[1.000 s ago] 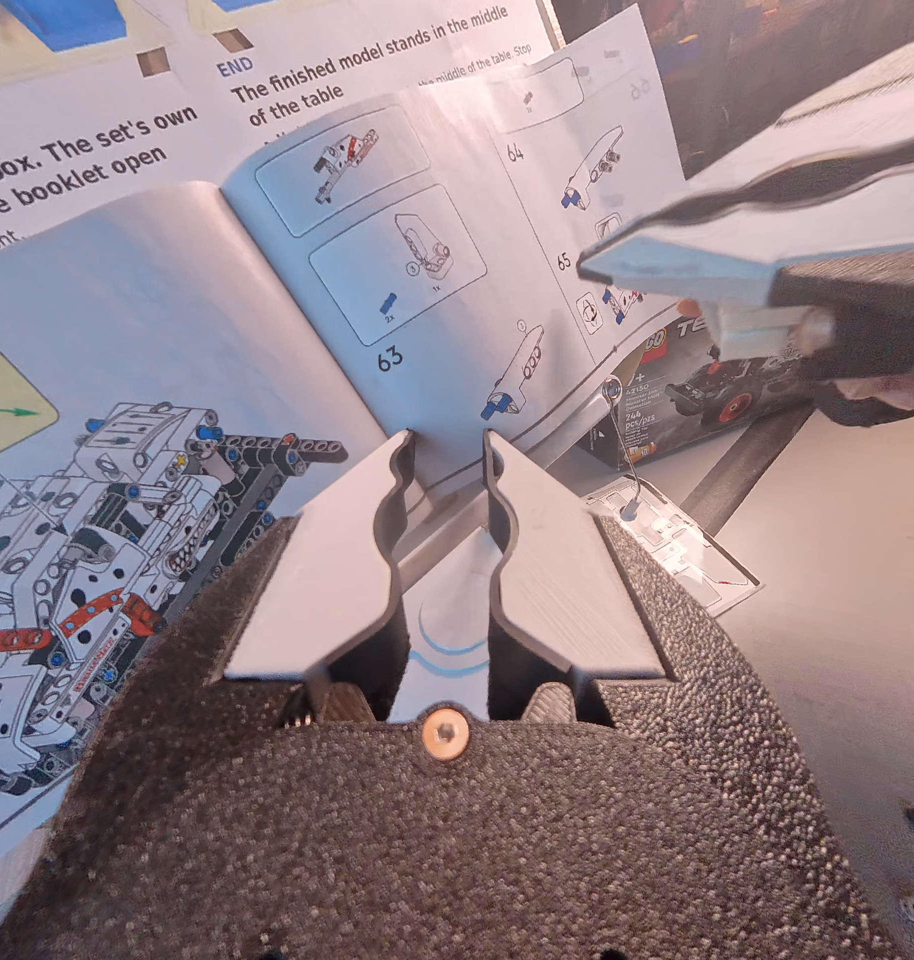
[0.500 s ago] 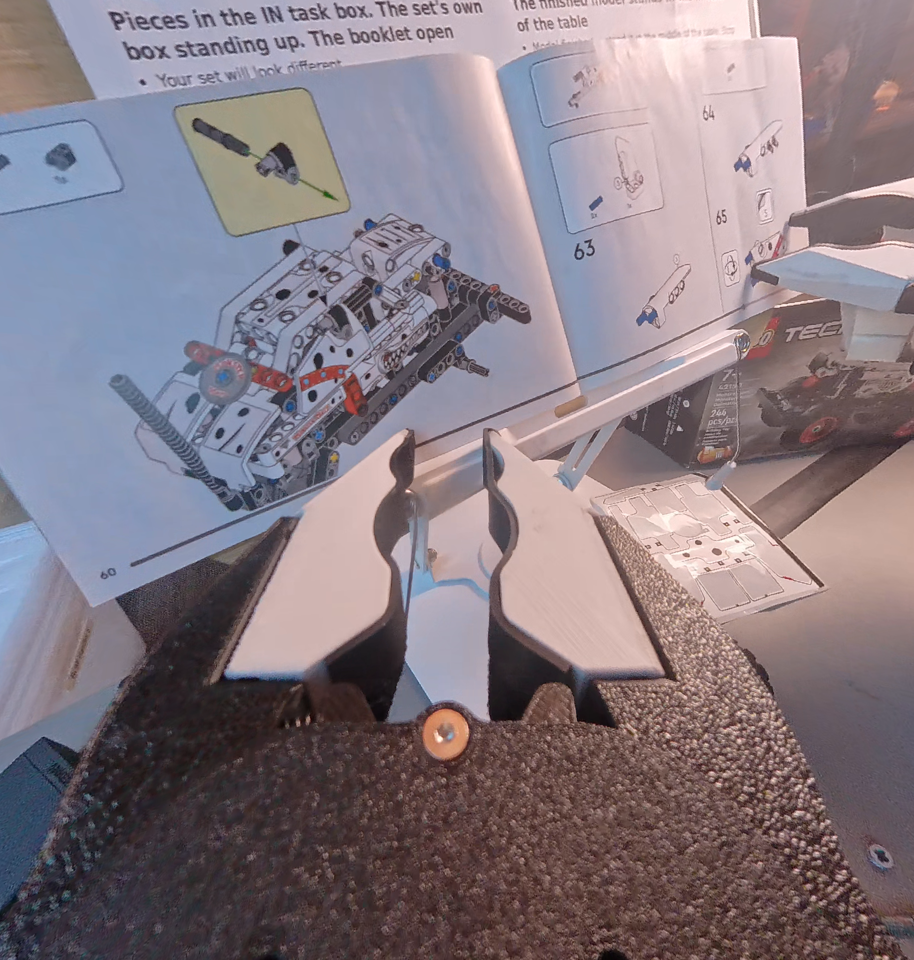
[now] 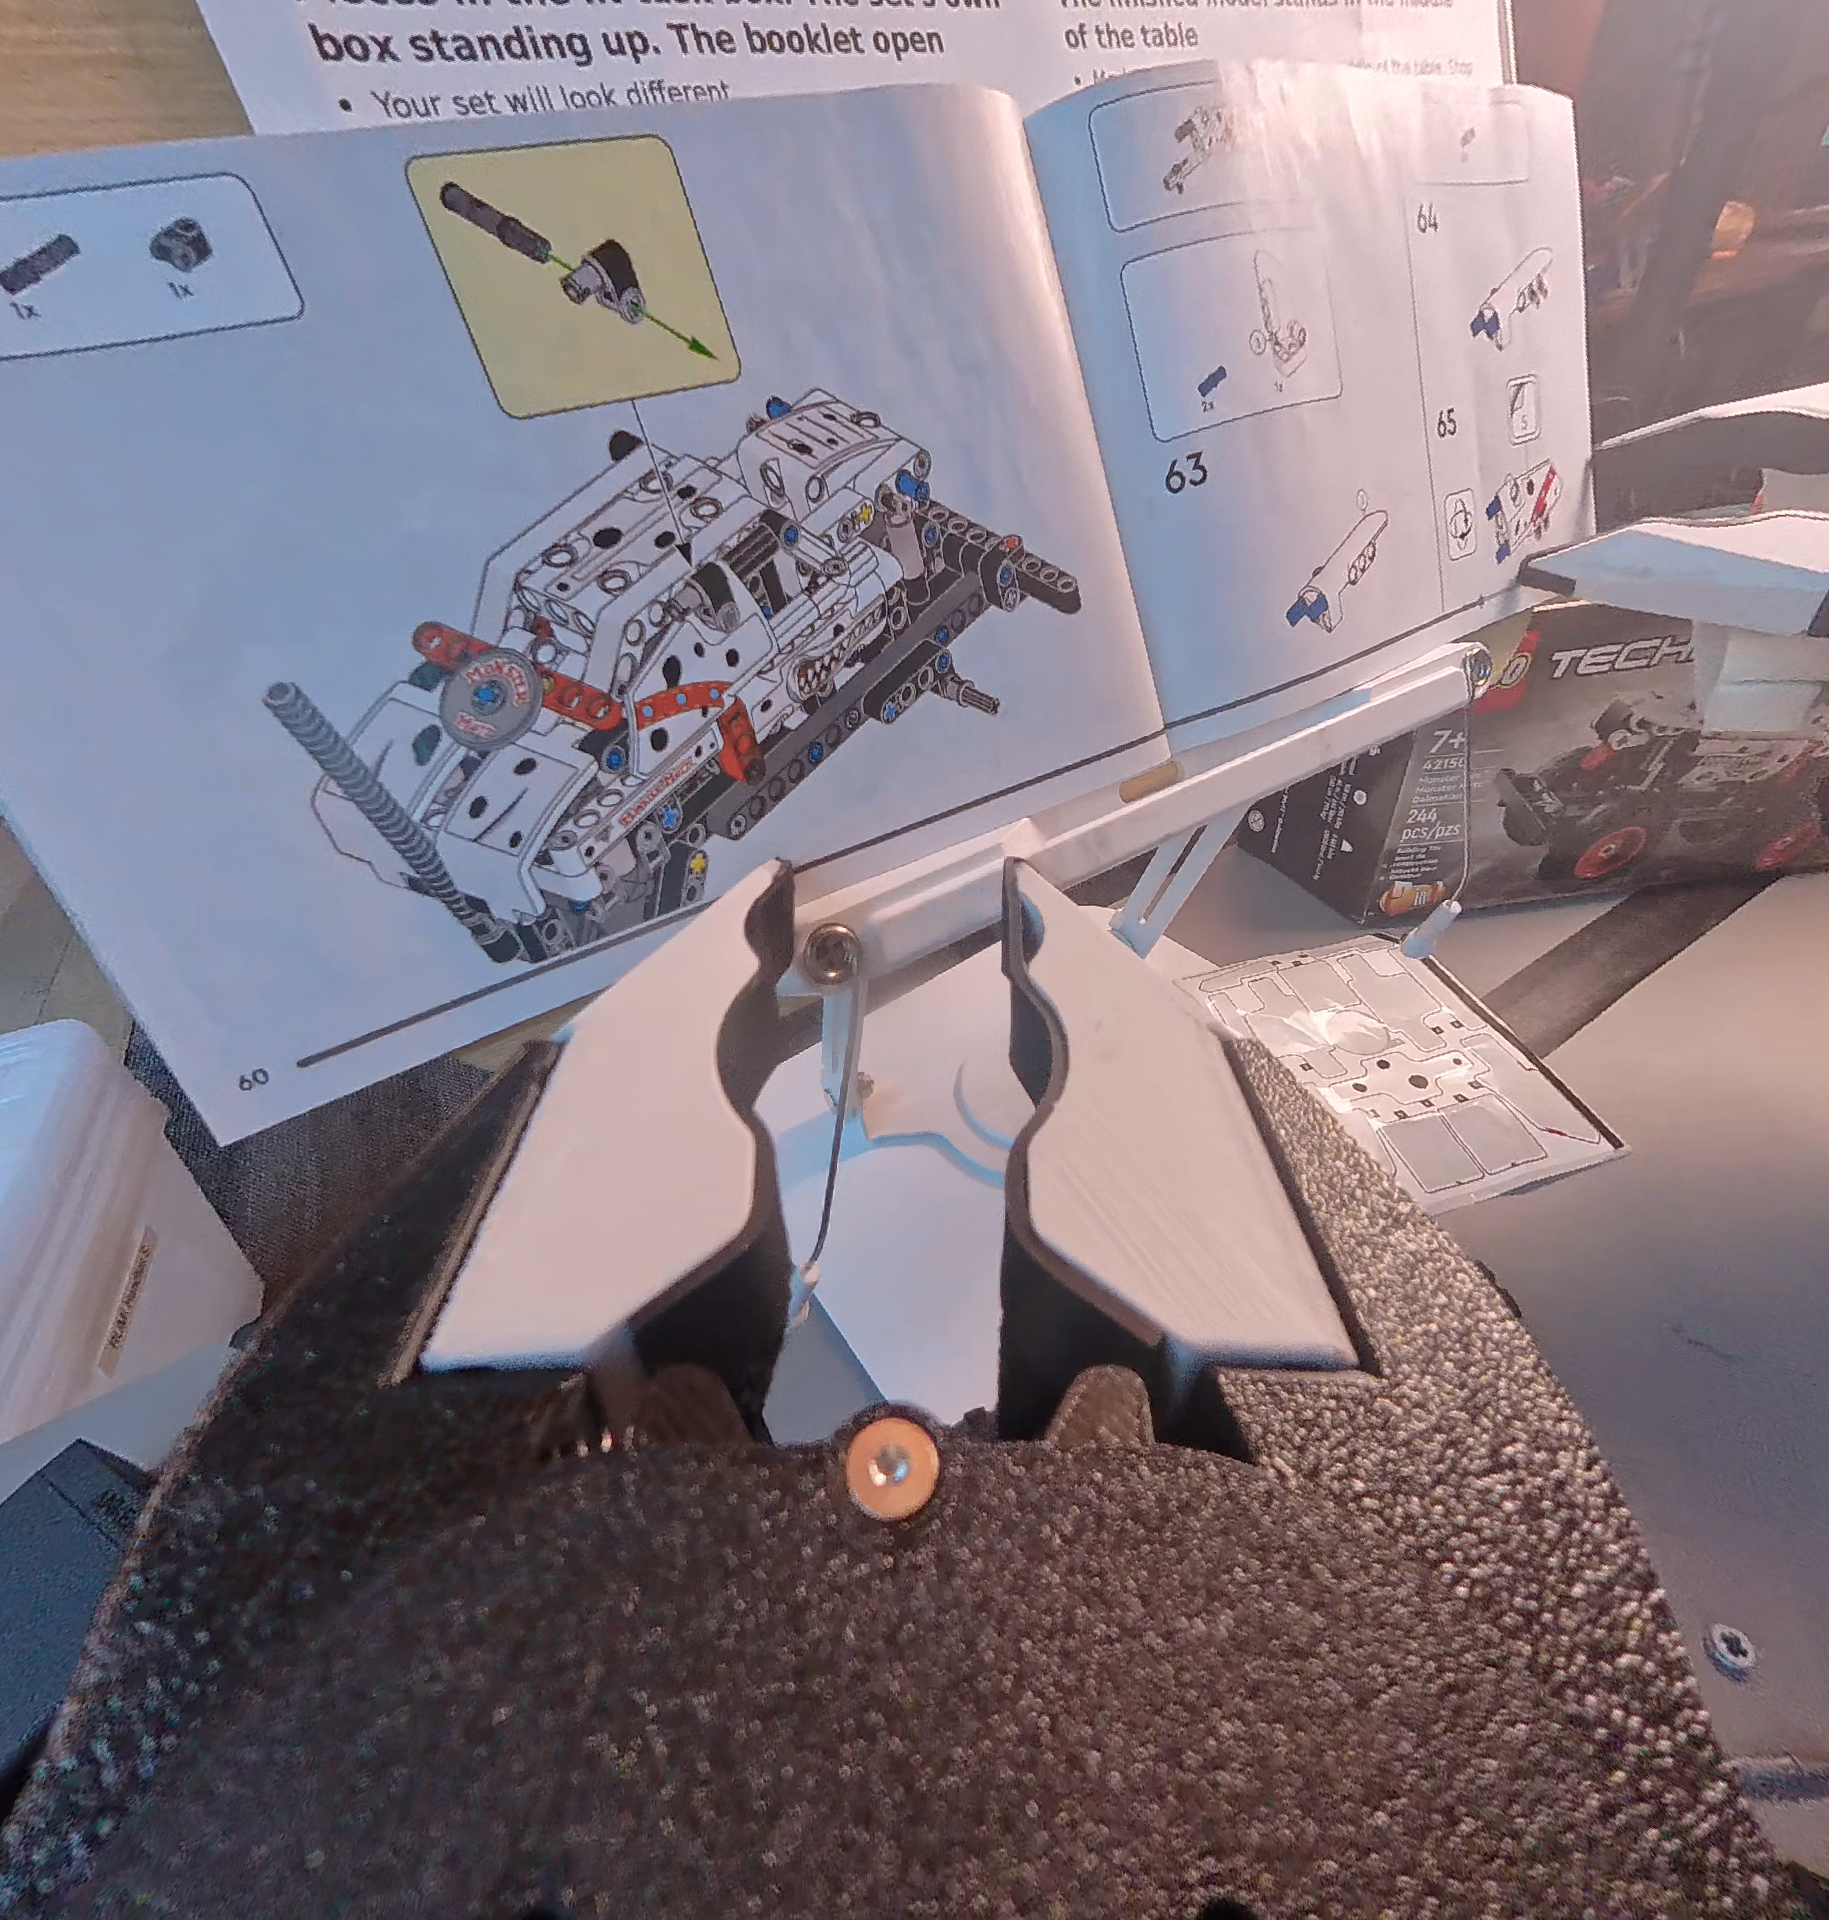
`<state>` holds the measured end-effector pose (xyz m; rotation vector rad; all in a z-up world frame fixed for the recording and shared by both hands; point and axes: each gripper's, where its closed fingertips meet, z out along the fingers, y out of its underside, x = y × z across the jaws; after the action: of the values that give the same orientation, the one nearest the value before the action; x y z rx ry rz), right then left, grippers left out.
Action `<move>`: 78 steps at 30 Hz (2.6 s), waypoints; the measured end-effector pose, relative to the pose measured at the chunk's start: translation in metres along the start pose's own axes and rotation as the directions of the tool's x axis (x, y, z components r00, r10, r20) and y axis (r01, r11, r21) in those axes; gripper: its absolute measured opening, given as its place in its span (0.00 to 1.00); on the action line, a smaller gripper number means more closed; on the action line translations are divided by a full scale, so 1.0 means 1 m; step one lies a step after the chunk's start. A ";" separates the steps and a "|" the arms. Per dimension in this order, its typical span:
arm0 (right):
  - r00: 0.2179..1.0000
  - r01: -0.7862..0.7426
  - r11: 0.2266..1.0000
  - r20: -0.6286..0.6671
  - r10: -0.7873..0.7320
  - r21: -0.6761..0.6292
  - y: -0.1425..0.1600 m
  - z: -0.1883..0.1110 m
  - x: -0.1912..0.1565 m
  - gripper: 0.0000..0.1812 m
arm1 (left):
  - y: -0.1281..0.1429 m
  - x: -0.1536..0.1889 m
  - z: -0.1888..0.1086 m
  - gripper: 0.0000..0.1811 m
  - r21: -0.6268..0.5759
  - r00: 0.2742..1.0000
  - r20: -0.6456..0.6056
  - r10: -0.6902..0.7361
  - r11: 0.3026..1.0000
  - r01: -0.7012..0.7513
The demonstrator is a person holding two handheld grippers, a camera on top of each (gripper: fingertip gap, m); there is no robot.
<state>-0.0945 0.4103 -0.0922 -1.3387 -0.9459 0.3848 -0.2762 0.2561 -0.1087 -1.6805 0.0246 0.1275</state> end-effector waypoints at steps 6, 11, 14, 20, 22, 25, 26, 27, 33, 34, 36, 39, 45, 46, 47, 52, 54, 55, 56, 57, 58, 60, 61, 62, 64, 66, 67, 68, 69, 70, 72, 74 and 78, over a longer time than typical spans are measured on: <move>1.000 0.020 1.000 0.007 -0.020 0.000 0.005 -0.008 -0.004 0.28 | 0.004 -0.003 -0.008 0.25 -0.003 1.000 0.008 0.000 1.000 0.000; 0.999 0.020 1.000 0.027 -0.021 0.016 0.004 -0.017 -0.012 0.27 | 0.005 -0.006 -0.016 0.25 0.014 1.000 0.020 -0.008 1.000 0.008; 0.998 -0.008 0.999 0.061 0.005 0.042 -0.001 -0.031 -0.021 0.27 | 0.004 -0.010 -0.024 0.25 0.041 0.999 0.045 -0.001 0.999 -0.001; 0.967 -0.186 0.976 0.195 0.162 0.113 -0.024 -0.119 -0.038 0.24 | -0.014 -0.030 -0.047 0.22 0.140 0.988 0.144 0.047 0.988 -0.068; 0.951 -0.242 0.964 0.226 0.213 0.112 -0.026 -0.162 -0.042 0.21 | -0.021 -0.038 -0.054 0.19 0.161 0.984 0.171 0.052 0.984 -0.080; 0.935 -0.303 0.948 0.223 0.276 0.094 -0.026 -0.225 -0.045 0.20 | -0.027 -0.047 -0.061 0.16 0.177 0.981 0.193 0.034 0.982 -0.069; 0.929 -0.327 0.940 0.217 0.302 0.094 -0.026 -0.245 -0.048 0.19 | -0.029 -0.050 -0.062 0.16 0.183 0.979 0.202 0.022 0.981 -0.060; 0.921 -0.351 0.931 0.212 0.326 0.095 -0.026 -0.262 -0.052 0.19 | -0.030 -0.052 -0.064 0.15 0.195 0.977 0.213 0.010 0.979 -0.052; 0.900 -0.420 0.897 0.186 0.393 0.136 -0.010 -0.305 -0.086 0.18 | -0.022 -0.064 -0.060 0.16 0.251 0.966 0.232 -0.110 0.967 0.050; 0.907 -0.406 0.903 0.183 0.379 0.142 -0.007 -0.304 -0.088 0.18 | -0.020 -0.065 -0.059 0.18 0.260 0.964 0.231 -0.130 0.963 0.068; 0.911 -0.391 0.909 0.201 0.361 0.141 -0.006 -0.301 -0.093 0.19 | -0.017 -0.064 -0.056 0.20 0.277 0.962 0.218 -0.167 0.955 0.103; 0.903 -0.405 0.901 0.223 0.367 0.156 -0.007 -0.298 -0.097 0.19 | -0.015 -0.059 -0.051 0.23 0.287 0.964 0.204 -0.169 0.952 0.106; 0.930 -0.340 0.924 0.209 0.302 0.176 -0.003 -0.298 -0.102 0.18 | -0.011 -0.053 -0.032 0.28 0.227 0.978 0.190 -0.084 0.973 0.040; 0.928 -0.343 0.923 0.213 0.306 0.172 -0.002 -0.298 -0.102 0.18 | -0.012 -0.053 -0.029 0.29 0.223 0.979 0.192 -0.073 0.974 0.029; 0.927 -0.346 0.923 0.213 0.309 0.167 0.000 -0.297 -0.102 0.18 | -0.014 -0.052 -0.027 0.29 0.220 0.979 0.192 -0.062 0.975 0.019; 0.925 -0.349 0.926 0.209 0.316 0.142 0.009 -0.296 -0.101 0.18 | -0.023 -0.052 -0.014 0.32 0.207 0.979 0.201 -0.032 0.978 -0.010; 0.927 -0.344 0.928 0.208 0.312 0.142 0.008 -0.297 -0.100 0.17 | -0.021 -0.056 -0.009 0.31 0.186 0.976 0.216 -0.025 0.982 -0.016; 0.928 -0.342 0.929 0.207 0.309 0.143 0.008 -0.297 -0.100 0.17 | -0.020 -0.057 -0.008 0.31 0.183 0.975 0.221 -0.023 0.983 -0.018; 0.929 -0.340 0.929 0.208 0.307 0.144 0.008 -0.298 -0.100 0.17 | -0.020 -0.059 -0.008 0.29 0.181 0.973 0.232 -0.019 0.983 -0.024; 0.929 -0.338 0.930 0.210 0.306 0.143 0.008 -0.298 -0.101 0.17 | -0.020 -0.060 -0.008 0.28 0.177 0.970 0.242 -0.012 0.984 -0.032; 0.929 -0.337 0.931 0.210 0.304 0.142 0.008 -0.298 -0.101 0.17 | -0.020 -0.060 -0.008 0.28 0.172 0.969 0.248 -0.005 0.984 -0.039; 0.930 -0.333 0.933 0.210 0.300 0.140 0.009 -0.299 -0.101 0.17 | -0.019 -0.059 -0.008 0.28 0.163 0.966 0.257 0.010 0.985 -0.053; 0.931 -0.331 0.933 0.211 0.298 0.139 0.009 -0.299 -0.101 0.17 | -0.018 -0.060 -0.008 0.28 0.156 0.965 0.263 0.017 0.986 -0.060; 0.931 -0.330 0.934 0.211 0.297 0.139 0.008 -0.299 -0.101 0.17 | -0.018 -0.060 -0.008 0.28 0.149 0.963 0.269 0.023 0.987 -0.065; 0.931 -0.328 0.935 0.215 0.295 0.138 0.008 -0.300 -0.102 0.16 | -0.017 -0.062 -0.009 0.28 0.144 0.962 0.273 0.026 0.987 -0.068; 0.932 -0.322 0.937 0.219 0.290 0.131 0.009 -0.299 -0.104 0.16 | -0.017 -0.063 -0.009 0.28 0.139 0.960 0.279 0.033 0.987 -0.075; 0.932 -0.319 0.939 0.220 0.286 0.129 0.010 -0.299 -0.104 0.16 | -0.016 -0.064 -0.009 0.28 0.135 0.958 0.284 0.039 0.988 -0.080; 0.933 -0.315 0.940 0.221 0.283 0.128 0.010 -0.299 -0.105 0.15 | -0.016 -0.064 -0.009 0.28 0.131 0.958 0.285 0.042 0.988 -0.083; 0.934 -0.312 0.942 0.223 0.280 0.126 0.010 -0.299 -0.106 0.15 | -0.017 -0.064 -0.009 0.28 0.128 0.957 0.286 0.045 0.988 -0.085; 0.934 -0.310 0.943 0.224 0.277 0.124 0.010 -0.299 -0.107 0.15 | -0.017 -0.064 -0.009 0.28 0.125 0.957 0.287 0.049 0.988 -0.088; 0.935 -0.306 0.944 0.228 0.273 0.123 0.010 -0.299 -0.108 0.15 | -0.017 -0.063 -0.010 0.29 0.119 0.955 0.292 0.058 0.988 -0.096; 0.936 -0.301 0.945 0.228 0.268 0.125 0.010 -0.300 -0.109 0.14 | -0.019 -0.063 -0.011 0.30 0.120 0.954 0.293 0.057 0.988 -0.096; 0.937 -0.297 0.946 0.230 0.263 0.128 0.009 -0.301 -0.109 0.14 | -0.023 -0.061 -0.012 0.31 0.131 0.955 0.291 0.057 0.986 -0.099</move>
<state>0.0721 0.1391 -0.1228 -1.3033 -0.8758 0.8211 -0.3335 0.2432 -0.0786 -1.5037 -0.1149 0.4191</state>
